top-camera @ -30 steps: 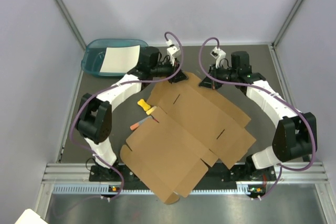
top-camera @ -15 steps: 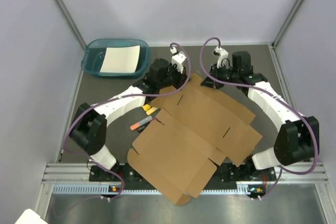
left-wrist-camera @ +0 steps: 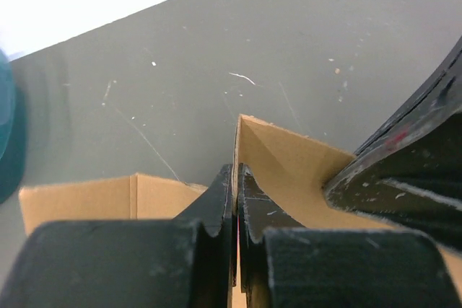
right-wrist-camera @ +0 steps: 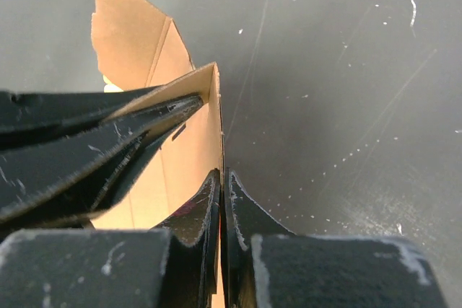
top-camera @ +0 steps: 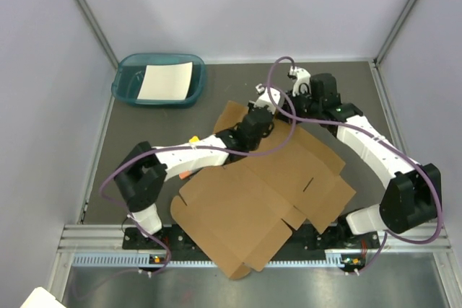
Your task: Fold the paper box
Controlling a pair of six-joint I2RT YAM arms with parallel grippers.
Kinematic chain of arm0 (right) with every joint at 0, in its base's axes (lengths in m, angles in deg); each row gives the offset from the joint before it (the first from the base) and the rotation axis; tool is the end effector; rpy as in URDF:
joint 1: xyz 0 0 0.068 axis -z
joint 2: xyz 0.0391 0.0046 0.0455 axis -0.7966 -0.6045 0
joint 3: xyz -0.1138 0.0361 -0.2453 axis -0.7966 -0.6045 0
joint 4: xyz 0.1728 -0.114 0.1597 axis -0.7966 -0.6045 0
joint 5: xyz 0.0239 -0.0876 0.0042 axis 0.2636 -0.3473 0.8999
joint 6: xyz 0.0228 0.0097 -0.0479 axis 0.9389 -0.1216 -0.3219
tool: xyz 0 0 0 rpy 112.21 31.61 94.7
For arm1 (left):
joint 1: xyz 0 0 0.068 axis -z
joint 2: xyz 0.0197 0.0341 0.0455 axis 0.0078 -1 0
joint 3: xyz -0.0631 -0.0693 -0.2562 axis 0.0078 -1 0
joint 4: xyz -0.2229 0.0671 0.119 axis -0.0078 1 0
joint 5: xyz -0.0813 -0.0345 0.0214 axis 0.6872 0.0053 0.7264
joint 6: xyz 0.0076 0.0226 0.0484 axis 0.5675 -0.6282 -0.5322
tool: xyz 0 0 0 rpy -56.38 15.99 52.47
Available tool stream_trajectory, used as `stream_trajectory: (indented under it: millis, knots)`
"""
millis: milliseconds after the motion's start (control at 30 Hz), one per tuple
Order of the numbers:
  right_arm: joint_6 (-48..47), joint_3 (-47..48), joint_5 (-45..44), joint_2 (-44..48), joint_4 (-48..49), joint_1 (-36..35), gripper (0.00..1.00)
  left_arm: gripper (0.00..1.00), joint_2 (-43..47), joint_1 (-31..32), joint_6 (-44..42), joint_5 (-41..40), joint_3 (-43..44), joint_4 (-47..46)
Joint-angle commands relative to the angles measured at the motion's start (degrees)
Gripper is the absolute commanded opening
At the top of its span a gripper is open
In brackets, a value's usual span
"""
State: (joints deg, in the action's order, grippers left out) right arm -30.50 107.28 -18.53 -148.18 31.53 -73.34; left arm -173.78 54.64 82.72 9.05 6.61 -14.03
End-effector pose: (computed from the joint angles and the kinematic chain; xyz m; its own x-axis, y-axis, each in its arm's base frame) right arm 0.2879 0.1231 0.3048 -0.6205 -0.1001 -0.7778 -0.5514 0.7609 0.3420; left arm 0.2481 -0.3132 0.2786 -0.2000 0.1579 -0.9670 0.4041 0.9124 0.0654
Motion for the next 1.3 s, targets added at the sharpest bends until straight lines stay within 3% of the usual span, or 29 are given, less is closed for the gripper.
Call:
stream_trajectory:
  millis: [0, 200, 267, 400, 433, 500, 533, 600, 733, 933, 1067, 1167, 1267]
  knots:
    - [1.3, 0.1, -6.7, 2.3, 3.0, -0.7, 0.00, 0.00, -5.4, 4.2, 1.4, -22.2, 4.6, -2.4]
    - [1.3, -0.1, -6.7, 2.2, 3.2, -1.1, 0.00, 0.00, -6.9, 6.7, -0.1, -29.0, 2.9, -9.0]
    - [1.3, -0.2, -6.8, 2.7, 3.1, -1.0, 0.00, 0.05, -4.6, 6.6, -1.8, -30.0, 0.5, -11.6]
    - [0.5, 0.2, -6.5, 3.4, 2.2, -1.0, 0.00, 0.41, 2.0, 5.6, -7.8, -28.5, -3.9, -14.4]
    - [0.4, 0.3, -6.3, 3.5, 2.1, -1.0, 0.00, 0.60, 3.6, 5.3, -8.0, -28.0, -4.4, -13.5]
    - [-0.1, 0.0, -6.3, 3.9, 2.1, -1.0, 0.00, 0.76, 8.2, 4.4, -7.3, -26.1, -4.9, -9.5]
    - [-0.1, -0.3, -6.5, 4.0, 2.1, -1.0, 0.00, 0.97, 9.9, 3.9, -6.3, -25.2, -5.2, -8.2]
    - [-0.2, -0.6, -6.7, 4.5, 2.0, -1.1, 0.00, 0.99, 15.2, 3.4, -4.8, -23.3, -5.7, -4.6]
    - [-0.3, -1.6, -6.7, 5.2, 2.0, -1.0, 0.00, 0.99, 27.4, -0.2, 9.8, -10.8, -9.0, 9.8]
    - [-0.7, -1.6, -5.2, 5.4, 2.0, -1.1, 0.00, 0.95, 37.8, -6.8, 17.8, 3.7, -22.9, 14.1]
    - [-0.8, -1.8, -4.4, 5.4, 2.0, -1.5, 0.00, 0.87, 39.5, -15.9, 23.7, 24.1, -31.7, 13.1]
    - [-0.9, -2.0, -4.3, 5.3, 2.1, -1.9, 0.00, 0.84, 37.2, -19.6, 25.5, 32.0, -35.0, 9.6]
    - [-1.0, -1.9, -4.1, 5.3, 2.0, -2.1, 0.00, 0.88, 32.4, -20.4, 25.2, 36.3, -34.5, 9.6]
